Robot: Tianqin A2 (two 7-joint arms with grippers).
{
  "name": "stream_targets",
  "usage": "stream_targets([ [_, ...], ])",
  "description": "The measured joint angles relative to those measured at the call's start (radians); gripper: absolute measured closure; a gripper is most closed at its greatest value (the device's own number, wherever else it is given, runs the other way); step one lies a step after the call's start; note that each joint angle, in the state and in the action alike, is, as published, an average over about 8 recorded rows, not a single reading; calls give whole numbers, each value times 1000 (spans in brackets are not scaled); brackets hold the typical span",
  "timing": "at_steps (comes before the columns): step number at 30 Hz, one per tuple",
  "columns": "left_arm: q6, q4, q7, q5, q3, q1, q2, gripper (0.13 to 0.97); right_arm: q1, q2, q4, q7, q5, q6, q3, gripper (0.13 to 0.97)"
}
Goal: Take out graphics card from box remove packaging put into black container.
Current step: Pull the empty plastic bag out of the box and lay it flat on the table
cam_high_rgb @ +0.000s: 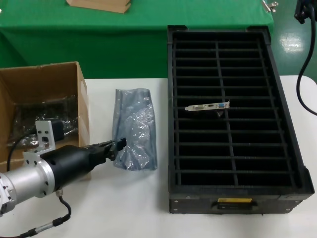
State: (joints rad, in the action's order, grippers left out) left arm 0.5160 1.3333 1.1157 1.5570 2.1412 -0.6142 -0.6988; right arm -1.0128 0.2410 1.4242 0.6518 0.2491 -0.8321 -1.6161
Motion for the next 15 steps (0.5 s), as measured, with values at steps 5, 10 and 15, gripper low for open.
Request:
stream_targets([
  [5, 4, -12, 7, -47, -34, 8, 21, 954, 5, -14, 13, -17, -9, -3, 20, 961],
  [10, 10, -30, 16, -94, -64, 9, 43, 935, 9, -27, 26, -31, -19, -6, 37, 961],
  [15, 24, -50, 14, -131, -92, 7, 71, 904, 15, -39, 44, -45, -26, -14, 52, 961],
])
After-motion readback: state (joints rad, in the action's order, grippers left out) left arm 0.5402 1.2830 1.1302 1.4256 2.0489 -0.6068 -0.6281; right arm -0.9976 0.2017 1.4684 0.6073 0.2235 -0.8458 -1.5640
